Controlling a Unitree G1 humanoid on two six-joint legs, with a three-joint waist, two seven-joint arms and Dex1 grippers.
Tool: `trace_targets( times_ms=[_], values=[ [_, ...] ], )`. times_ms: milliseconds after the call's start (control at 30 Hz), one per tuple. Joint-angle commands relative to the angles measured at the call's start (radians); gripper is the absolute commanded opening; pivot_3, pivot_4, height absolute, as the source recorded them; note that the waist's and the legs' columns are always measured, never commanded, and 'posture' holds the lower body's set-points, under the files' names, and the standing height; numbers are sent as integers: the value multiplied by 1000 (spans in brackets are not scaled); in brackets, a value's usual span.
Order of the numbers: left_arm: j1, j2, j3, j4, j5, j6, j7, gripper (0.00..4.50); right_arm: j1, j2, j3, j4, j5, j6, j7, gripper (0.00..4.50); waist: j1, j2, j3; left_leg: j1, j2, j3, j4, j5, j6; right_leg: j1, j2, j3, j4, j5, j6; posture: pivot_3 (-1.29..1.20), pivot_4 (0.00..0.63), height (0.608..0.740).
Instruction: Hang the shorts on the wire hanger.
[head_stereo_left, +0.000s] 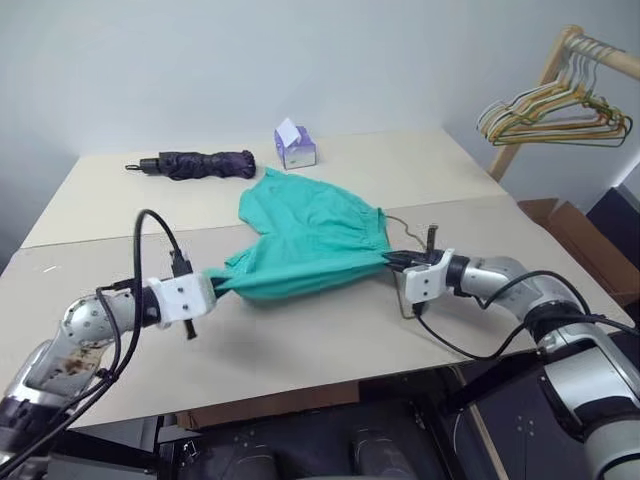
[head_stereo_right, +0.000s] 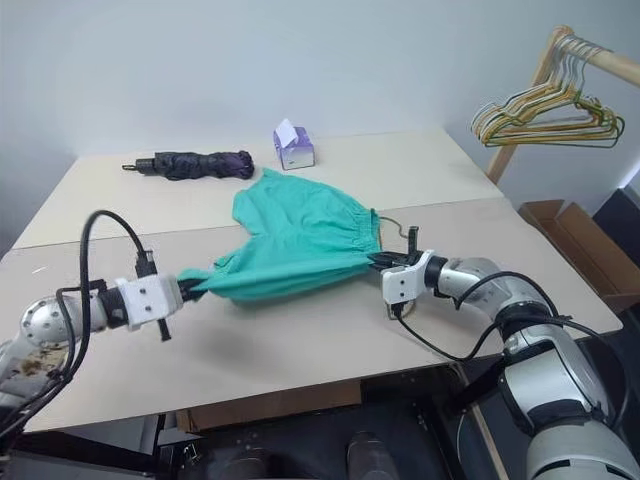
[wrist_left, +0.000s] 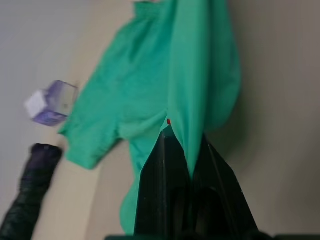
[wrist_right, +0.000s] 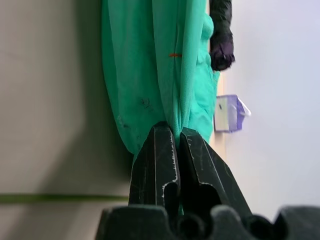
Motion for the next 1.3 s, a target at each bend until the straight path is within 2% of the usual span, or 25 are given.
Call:
trace_targets(
  times_ms=[33,233,367,533,833,1300],
  values=[
    [39,90,68,-56,-51,58,-119,15,29,-51,-24,-29,9,8,25,0,3,0,0,0,0,0,0,-1,1,0,0,0,0,0,0,35,3,740],
    [144,221,102,-132,-114,50,-335,15,138,-100,-36,-159,114,-6,173,0,16,0,0,-1,1,2,0,-1,2,0,0,0,-1,0,0,30,6,740],
    [224,257,129,-140,-110,12,-401,15,248,-145,-39,-319,241,35,310,0,20,0,0,0,1,3,1,-2,4,0,0,1,0,-1,-1,26,10,740],
    [292,236,152,-183,-115,9,-409,15,365,-189,-57,-525,359,133,426,0,26,0,0,0,2,4,3,-4,7,1,0,2,-1,-1,-1,20,14,740],
    [345,205,187,-304,-148,84,-404,15,497,-250,-84,-735,405,226,499,0,50,-1,0,1,2,6,3,-5,8,1,1,3,0,-2,-1,23,17,740],
    [347,184,214,-213,-118,12,-453,15,598,-254,-126,-900,473,351,591,0,75,-3,-2,1,2,7,4,-5,8,1,1,3,-1,-3,-1,33,6,740]
  ],
)
